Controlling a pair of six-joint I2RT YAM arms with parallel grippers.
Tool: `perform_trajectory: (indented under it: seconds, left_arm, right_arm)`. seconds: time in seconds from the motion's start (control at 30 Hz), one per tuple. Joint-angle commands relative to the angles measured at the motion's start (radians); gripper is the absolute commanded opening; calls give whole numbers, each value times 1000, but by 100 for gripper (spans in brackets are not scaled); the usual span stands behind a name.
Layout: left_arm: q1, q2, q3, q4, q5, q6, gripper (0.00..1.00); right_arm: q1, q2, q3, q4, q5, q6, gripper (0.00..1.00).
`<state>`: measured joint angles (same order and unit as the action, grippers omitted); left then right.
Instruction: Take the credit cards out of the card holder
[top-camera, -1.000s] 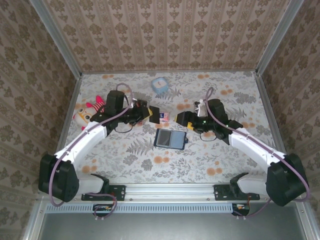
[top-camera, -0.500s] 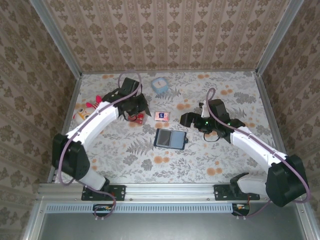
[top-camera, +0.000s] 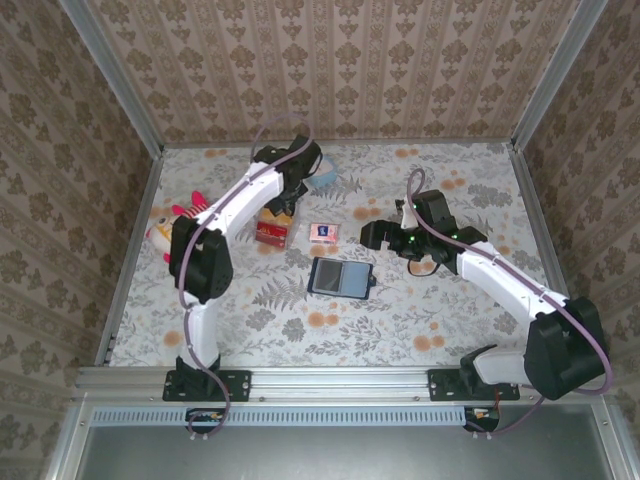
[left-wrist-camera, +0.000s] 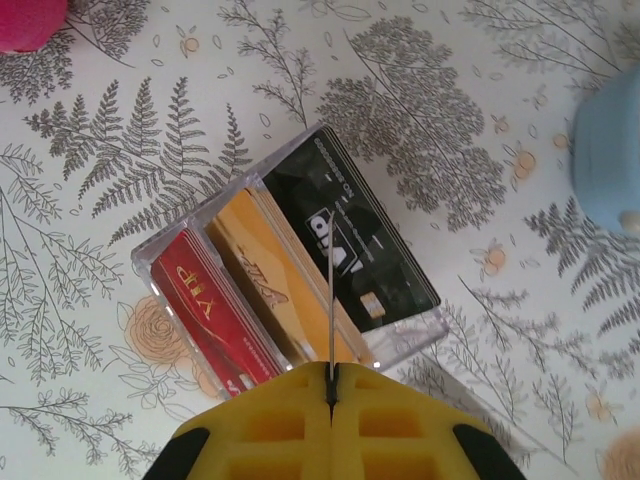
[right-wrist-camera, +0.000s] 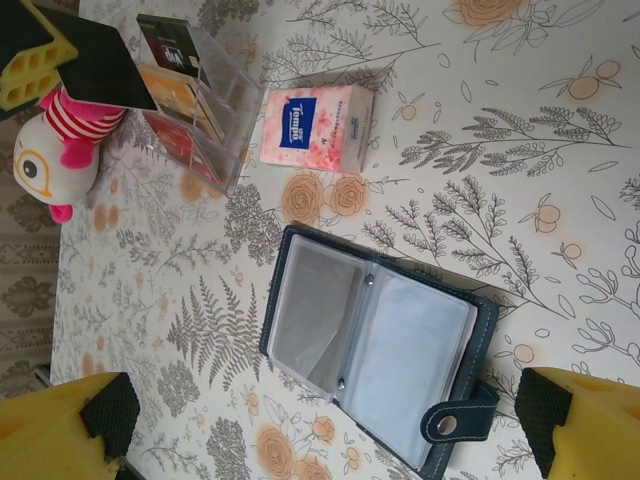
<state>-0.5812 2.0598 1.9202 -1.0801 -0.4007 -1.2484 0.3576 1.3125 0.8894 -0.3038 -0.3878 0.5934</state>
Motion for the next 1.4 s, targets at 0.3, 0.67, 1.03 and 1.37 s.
perform_trajectory:
  seconds: [0.3, 0.67, 1.03, 1.37]
  left_arm:
    - [1, 98, 129, -102, -93, -284, 0]
    - [0, 128, 98, -27, -79, -432, 0]
    - [2, 140, 80, -30, -112, -506, 0]
    - [20, 126, 18, 6, -104, -544, 0]
  right_arm:
    - [-5, 22, 2, 33, -31, 3, 100]
    - [-6, 35, 6, 28, -58, 9, 100]
    - [-7, 44, 9, 22, -83, 13, 100]
    - [-7, 56, 16, 20, -94, 23, 100]
